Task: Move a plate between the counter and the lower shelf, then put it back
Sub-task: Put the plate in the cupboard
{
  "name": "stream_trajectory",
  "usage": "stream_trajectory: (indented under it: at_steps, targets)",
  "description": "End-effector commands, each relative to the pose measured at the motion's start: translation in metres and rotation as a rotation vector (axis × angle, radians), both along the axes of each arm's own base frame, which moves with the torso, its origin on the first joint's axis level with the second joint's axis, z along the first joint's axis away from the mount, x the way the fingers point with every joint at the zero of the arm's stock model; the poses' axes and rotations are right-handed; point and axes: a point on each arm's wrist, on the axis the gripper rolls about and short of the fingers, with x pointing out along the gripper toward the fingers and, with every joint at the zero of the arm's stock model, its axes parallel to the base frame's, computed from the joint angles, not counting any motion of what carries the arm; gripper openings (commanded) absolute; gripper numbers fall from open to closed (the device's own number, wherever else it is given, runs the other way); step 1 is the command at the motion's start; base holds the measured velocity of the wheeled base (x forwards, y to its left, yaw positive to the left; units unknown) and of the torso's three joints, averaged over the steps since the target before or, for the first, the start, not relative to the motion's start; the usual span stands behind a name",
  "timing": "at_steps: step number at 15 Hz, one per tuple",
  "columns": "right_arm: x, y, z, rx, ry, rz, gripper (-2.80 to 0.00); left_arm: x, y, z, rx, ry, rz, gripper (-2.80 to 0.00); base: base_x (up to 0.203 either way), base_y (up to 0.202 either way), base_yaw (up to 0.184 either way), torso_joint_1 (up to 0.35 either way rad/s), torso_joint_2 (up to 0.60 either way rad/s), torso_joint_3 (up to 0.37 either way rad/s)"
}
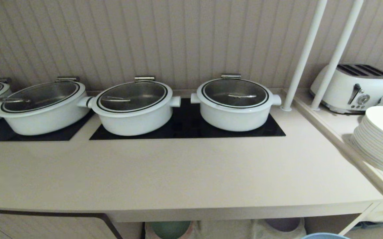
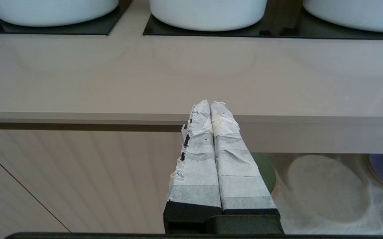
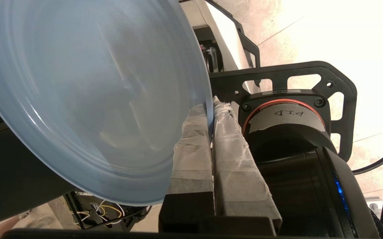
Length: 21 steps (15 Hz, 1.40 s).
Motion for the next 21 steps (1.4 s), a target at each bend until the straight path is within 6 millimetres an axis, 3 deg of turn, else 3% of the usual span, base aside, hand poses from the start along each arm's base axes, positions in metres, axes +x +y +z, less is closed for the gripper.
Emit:
stream_trajectory:
  at_steps: [1,21]
  targets:
    - [0.0001,0.0001,0.0,0.0,0.007,0.0,-2.8,0.0,0.0,0.0,-0.001,0.0,0.001,-2.8,0.0,0.0,0.0,0.0,0.0,0.0]
    - [-0.0015,-0.0003,-0.0002,0.0,0.025,-0.007,-2.8,0.0,0.0,-0.0001,-0.001,0.0,0.001,-2.8,0.0,0.0,0.0,-0.011,0.02,0.012]
